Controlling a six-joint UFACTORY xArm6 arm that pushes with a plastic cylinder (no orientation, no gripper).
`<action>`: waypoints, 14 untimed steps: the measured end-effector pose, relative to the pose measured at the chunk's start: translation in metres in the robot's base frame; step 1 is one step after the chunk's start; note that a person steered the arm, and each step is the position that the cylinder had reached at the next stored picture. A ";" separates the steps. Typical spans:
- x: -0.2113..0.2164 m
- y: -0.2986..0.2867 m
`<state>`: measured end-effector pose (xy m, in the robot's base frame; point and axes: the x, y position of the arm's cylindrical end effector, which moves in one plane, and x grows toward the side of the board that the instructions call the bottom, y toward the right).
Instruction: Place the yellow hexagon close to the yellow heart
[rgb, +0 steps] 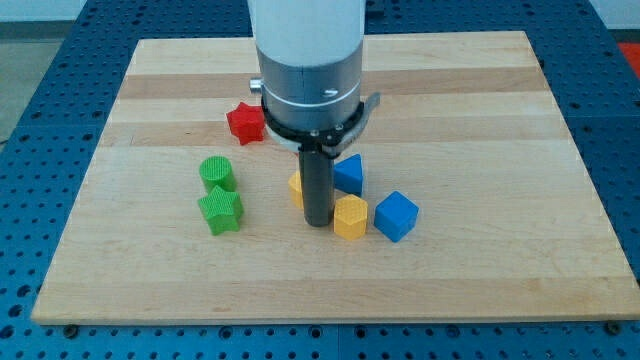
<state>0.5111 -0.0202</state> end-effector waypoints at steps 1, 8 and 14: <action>-0.011 -0.002; 0.094 0.034; 0.026 -0.029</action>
<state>0.5372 -0.0492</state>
